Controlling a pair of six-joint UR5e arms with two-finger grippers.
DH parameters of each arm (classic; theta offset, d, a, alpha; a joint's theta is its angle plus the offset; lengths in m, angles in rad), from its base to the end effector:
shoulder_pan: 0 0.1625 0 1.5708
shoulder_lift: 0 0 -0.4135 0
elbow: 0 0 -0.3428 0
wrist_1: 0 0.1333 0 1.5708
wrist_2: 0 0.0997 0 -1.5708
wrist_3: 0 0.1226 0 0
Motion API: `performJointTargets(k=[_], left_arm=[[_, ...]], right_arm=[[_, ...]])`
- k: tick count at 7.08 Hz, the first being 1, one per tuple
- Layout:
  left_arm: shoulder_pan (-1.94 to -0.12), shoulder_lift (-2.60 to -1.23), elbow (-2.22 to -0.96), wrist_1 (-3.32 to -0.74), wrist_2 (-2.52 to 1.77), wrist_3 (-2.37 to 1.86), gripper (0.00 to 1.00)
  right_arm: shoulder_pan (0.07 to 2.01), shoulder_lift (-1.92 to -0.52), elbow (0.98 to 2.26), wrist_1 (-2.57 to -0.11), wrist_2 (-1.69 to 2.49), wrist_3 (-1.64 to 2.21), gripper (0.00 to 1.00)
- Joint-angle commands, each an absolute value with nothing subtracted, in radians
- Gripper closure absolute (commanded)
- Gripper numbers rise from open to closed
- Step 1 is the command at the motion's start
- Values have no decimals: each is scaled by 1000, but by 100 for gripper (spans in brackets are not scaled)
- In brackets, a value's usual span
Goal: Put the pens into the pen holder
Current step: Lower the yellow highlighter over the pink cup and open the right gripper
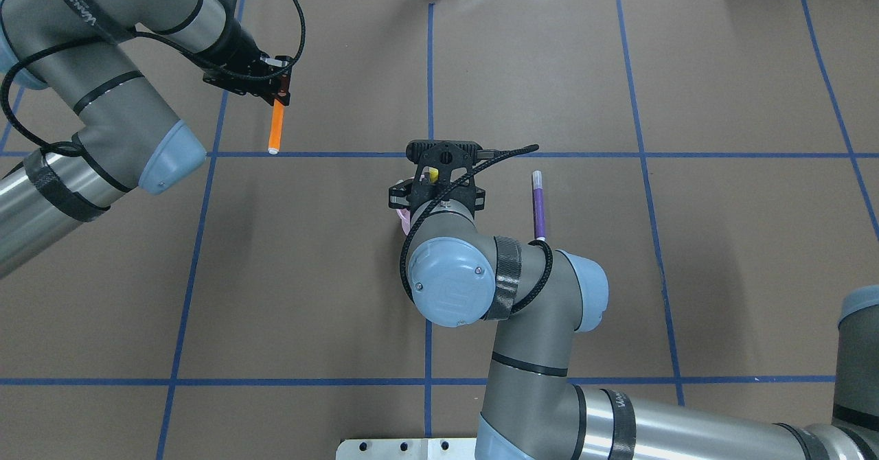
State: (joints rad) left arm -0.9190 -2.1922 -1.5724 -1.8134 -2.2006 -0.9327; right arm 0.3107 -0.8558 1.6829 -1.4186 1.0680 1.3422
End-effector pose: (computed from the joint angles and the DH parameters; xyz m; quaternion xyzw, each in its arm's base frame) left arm 0.3513 -0.5611 0.2870 0.0799 0.4814 0.0078 0.8728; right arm -0.5581 -0.3813 0.1996 0.3329 -0.3806 0.1520 0.8492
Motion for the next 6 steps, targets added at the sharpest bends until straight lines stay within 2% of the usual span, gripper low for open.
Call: performJointTargets(k=[1,4,6], left_arm=[[-917,-2192,-1571,-1812,-2200,-933,100],[-914,-2212,-1572,-1812,-2198,-949,100],[-913,-2273,-1597,-1819,-2186,-1046,100]], right_arm=[[308,-842,1684,-1416,1057,1342,1],[356,-819,1707,-1411,1084,1333,1],[519,-828,1729,-1411,1435,1327,1]])
